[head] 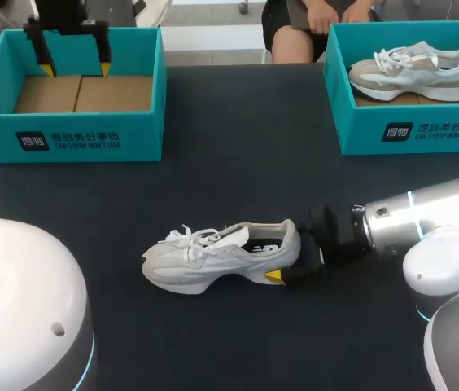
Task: Take the shoe out of the shoebox, open the shoe tongue, remove and reinsert the insole, then place the shoe into the shoebox
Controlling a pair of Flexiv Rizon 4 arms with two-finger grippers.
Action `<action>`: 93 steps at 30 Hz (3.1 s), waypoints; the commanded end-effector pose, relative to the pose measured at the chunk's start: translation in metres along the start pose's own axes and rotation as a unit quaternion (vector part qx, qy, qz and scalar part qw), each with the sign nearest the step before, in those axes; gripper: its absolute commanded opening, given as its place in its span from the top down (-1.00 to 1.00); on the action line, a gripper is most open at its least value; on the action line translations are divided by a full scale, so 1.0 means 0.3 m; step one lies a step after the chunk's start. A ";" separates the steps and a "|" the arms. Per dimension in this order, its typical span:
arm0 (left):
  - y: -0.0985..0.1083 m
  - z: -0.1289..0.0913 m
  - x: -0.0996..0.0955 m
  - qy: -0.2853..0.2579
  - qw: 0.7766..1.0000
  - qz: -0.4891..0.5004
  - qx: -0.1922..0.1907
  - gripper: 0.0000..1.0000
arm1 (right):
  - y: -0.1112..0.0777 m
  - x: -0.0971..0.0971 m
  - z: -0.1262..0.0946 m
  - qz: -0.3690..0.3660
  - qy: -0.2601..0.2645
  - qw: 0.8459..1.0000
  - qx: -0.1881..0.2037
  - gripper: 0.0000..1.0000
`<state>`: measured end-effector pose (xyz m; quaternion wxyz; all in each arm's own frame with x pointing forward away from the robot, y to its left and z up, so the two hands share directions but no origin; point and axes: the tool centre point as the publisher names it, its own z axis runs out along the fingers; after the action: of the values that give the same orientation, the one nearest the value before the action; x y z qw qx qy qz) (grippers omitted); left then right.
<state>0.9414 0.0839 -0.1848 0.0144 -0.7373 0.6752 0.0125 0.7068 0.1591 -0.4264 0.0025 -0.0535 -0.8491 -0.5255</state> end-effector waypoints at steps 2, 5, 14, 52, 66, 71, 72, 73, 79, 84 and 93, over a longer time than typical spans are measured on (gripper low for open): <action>0.187 -0.030 0.062 -0.003 0.999 -0.018 0.041 -1.00 | -0.010 -0.006 0.023 0.000 0.000 1.000 0.002 1.00; 0.263 -0.040 0.102 -0.005 0.999 -0.035 0.037 -1.00 | -0.010 -0.006 0.023 0.000 0.000 1.000 0.002 1.00; 0.391 -0.011 0.195 -0.027 0.998 -0.048 -0.002 -1.00 | -0.010 -0.006 0.023 0.000 0.000 1.000 0.002 1.00; 0.863 0.200 0.509 -0.052 0.997 -0.059 -0.017 -1.00 | -0.010 -0.006 0.023 0.000 0.000 1.000 0.002 1.00; 0.869 0.311 0.757 -0.046 0.998 -0.012 -0.032 -1.00 | -0.010 -0.006 0.023 0.000 0.000 1.000 0.002 1.00; 0.882 0.343 0.819 -0.055 0.998 0.002 -0.032 -1.00 | -0.010 -0.006 0.023 0.000 0.000 1.000 0.002 1.00; 0.885 0.354 0.834 -0.055 0.998 0.002 -0.033 -1.00 | -0.010 -0.006 0.023 0.000 0.000 1.000 0.002 1.00; 0.885 0.364 0.844 -0.058 0.998 0.001 -0.032 -1.00 | -0.010 -0.006 0.023 0.000 0.000 1.000 0.002 1.00; 0.895 0.402 0.881 -0.072 0.997 -0.013 -0.038 -1.00 | -0.010 -0.006 0.023 0.000 0.000 1.000 0.002 1.00; 0.895 0.424 0.889 -0.083 0.995 -0.032 -0.040 -1.00 | -0.010 -0.006 0.023 0.000 0.000 1.000 0.002 1.00; 0.905 0.503 0.898 -0.109 0.992 -0.041 -0.053 -1.00 | -0.010 -0.006 0.023 0.000 0.000 1.000 0.002 1.00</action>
<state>0.6994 -0.1920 -0.3380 0.0327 -0.7528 0.6472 0.1157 0.7069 0.1592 -0.4265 0.0025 -0.0535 -0.8491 -0.5255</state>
